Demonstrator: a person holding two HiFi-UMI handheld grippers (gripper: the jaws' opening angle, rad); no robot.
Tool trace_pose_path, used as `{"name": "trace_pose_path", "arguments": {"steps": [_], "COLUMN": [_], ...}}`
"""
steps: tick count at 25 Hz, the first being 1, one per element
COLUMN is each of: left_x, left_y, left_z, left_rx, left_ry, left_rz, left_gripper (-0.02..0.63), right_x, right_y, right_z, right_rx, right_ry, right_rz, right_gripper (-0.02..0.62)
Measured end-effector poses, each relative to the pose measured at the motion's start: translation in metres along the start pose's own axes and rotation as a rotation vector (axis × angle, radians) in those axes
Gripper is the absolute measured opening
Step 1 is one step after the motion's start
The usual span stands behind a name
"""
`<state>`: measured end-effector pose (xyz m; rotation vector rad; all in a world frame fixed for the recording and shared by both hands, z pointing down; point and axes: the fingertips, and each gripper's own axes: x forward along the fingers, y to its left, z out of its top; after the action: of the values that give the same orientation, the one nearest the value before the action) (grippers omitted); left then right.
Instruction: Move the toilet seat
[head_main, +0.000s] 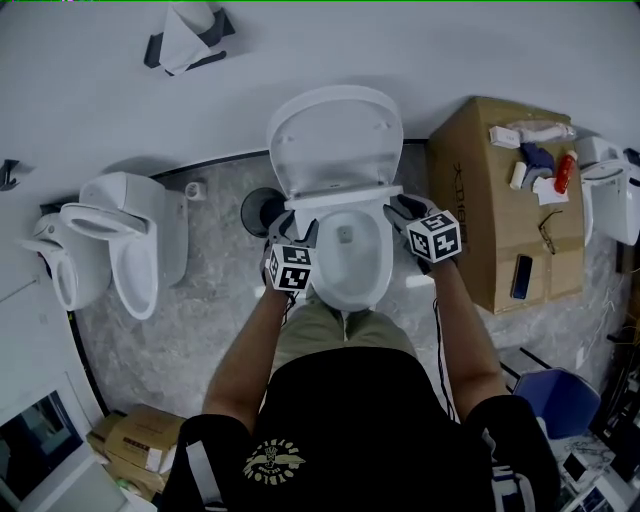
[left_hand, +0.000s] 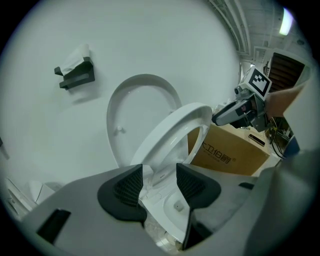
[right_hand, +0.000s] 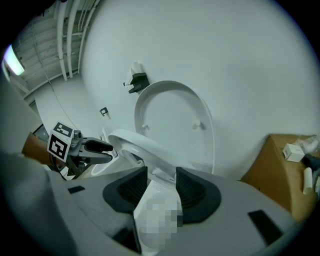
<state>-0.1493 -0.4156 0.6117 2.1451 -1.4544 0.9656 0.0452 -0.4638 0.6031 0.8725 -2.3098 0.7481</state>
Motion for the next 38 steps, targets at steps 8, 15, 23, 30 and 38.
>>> {"name": "trace_pose_path", "arguments": {"steps": [8,15,23,30,38], "left_x": [0.013,0.026,0.042,0.059,0.068], "left_y": [0.017,0.031,0.046,0.062,0.073], "left_z": [0.018,0.032,0.046,0.060,0.067], "left_rx": [0.019,0.029,0.025,0.027,0.028], "left_ry": [-0.007,-0.008,-0.016,-0.020,-0.021], "left_rz": [-0.023,-0.044,-0.051,-0.057,-0.057], "left_gripper": [0.225,0.225,0.222,0.222,0.202], "right_x": [0.014,0.026,0.042,0.058,0.083], "right_y": [-0.013,-0.023,-0.037,-0.049,-0.041], "right_z": [0.023,0.041,0.061,0.079,0.087], "right_rx": [0.019,0.027,0.040,0.033,0.019], "right_ry": [-0.022,-0.029,-0.047,-0.055,-0.020], "right_rz": [-0.033,-0.057,-0.087,-0.118,-0.108], "right_gripper": [0.198,0.198,0.198,0.198,0.198]}}
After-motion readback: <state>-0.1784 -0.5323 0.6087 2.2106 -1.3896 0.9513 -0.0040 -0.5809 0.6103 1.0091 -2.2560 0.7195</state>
